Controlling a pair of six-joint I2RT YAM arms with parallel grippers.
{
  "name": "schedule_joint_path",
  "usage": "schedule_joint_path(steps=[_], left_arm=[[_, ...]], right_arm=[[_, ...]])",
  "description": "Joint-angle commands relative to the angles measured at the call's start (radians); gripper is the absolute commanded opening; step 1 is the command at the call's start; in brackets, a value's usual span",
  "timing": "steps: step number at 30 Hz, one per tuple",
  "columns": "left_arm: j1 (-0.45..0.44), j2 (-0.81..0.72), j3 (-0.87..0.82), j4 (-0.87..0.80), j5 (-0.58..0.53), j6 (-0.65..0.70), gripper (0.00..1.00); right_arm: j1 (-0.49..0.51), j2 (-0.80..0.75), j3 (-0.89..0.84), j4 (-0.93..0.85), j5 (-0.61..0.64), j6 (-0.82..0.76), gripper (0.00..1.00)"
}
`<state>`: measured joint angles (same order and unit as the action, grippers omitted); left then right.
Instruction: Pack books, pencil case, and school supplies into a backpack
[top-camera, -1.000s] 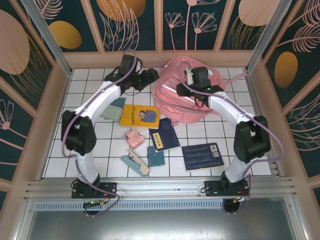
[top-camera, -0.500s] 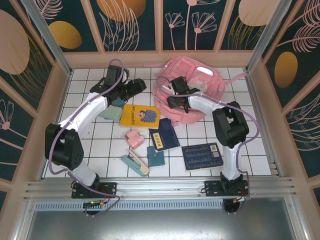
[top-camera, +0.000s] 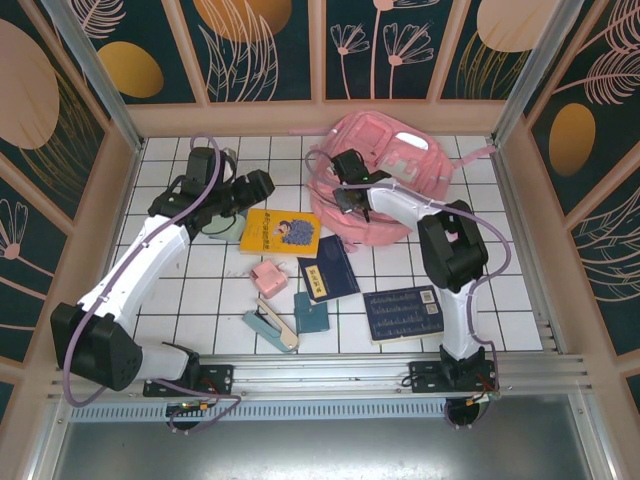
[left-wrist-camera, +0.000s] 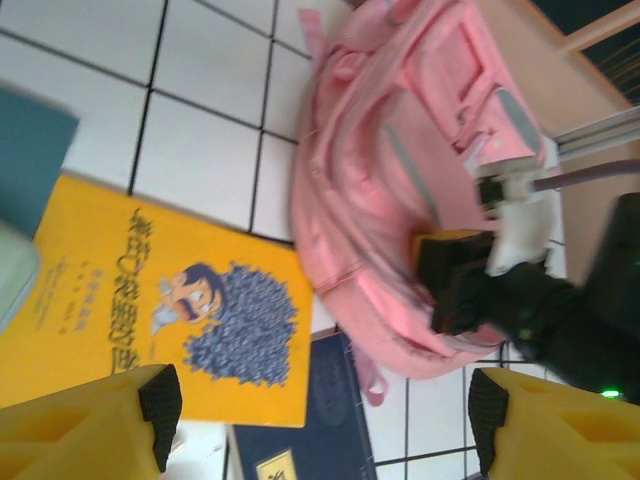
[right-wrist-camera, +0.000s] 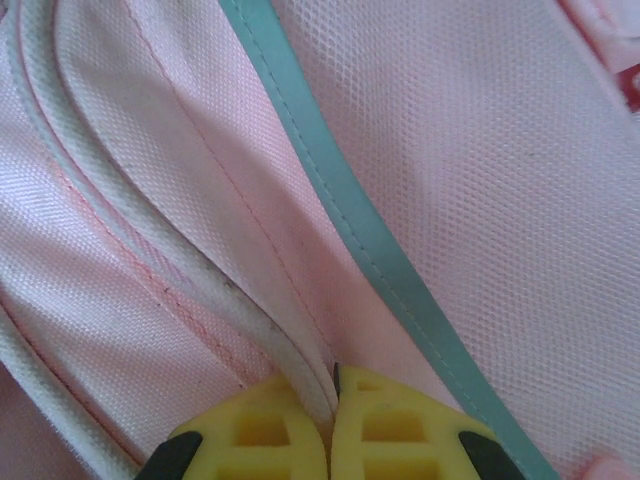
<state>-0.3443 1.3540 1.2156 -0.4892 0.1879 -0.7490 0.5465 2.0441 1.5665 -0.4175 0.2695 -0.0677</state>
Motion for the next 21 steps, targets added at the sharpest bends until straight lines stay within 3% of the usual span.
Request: schedule_joint_path(steps=[1,7,13,17,21], left_arm=[[0.008,0.016,-0.033,-0.069,-0.038,-0.021,0.78],[0.057,0.059,-0.074,-0.047,0.0,-0.079,0.79],[0.071,0.147,-0.014,-0.045,0.021,-0.07,0.8],[0.071,0.226,0.038,-0.064,0.069,-0.06,0.8],[0.071,0.25,-0.003,-0.012,0.162,-0.133,0.8]], right_arm=[[-0.056,-0.106,0.061,0.012,0.066,0.072,0.0],[-0.105,-0.181,0.015,0.017,-0.031,0.193,0.0],[-0.211,-0.258,0.032,0.019,-0.234,0.323,0.0],[-0.254,-0.256,0.096,-0.045,-0.357,0.343,0.0],[-0.273,-0.255,0.122,-0.067,-0.409,0.378,0.0]])
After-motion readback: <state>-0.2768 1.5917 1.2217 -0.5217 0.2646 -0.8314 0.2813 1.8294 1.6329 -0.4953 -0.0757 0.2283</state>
